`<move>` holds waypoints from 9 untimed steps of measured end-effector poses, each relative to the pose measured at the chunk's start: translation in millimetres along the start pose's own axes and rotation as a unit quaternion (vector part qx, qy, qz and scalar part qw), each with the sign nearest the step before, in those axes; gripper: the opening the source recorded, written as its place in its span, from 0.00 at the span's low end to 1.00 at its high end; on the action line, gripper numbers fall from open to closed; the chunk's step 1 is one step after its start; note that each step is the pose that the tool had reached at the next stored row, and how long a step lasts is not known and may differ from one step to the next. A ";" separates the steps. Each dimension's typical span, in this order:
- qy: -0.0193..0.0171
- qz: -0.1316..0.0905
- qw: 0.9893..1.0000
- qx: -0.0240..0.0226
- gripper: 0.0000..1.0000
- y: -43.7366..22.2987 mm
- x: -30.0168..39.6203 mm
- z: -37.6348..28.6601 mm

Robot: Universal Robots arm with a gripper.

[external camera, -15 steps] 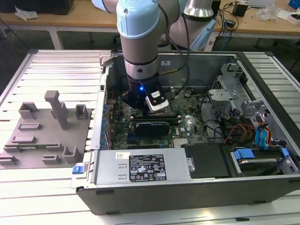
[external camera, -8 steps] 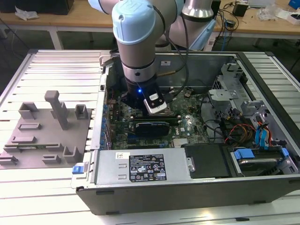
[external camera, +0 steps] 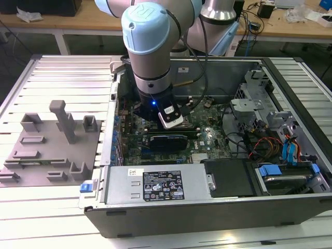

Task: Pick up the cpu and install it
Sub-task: 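Install the second cpu locking lever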

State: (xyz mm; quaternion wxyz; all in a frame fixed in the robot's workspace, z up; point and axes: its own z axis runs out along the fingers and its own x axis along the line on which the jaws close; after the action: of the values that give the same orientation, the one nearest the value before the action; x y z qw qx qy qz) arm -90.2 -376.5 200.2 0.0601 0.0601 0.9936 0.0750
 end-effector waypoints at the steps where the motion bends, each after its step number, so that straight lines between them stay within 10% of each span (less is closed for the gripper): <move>1: 0.000 0.000 1.000 0.000 0.11 0.0 0.0 0.0; 9: -0.002 0.000 1.000 -0.002 0.11 -0.1 0.0 0.8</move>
State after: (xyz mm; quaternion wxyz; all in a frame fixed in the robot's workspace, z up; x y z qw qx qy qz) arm -90.2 -376.4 199.4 0.0625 0.0600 0.9932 0.0773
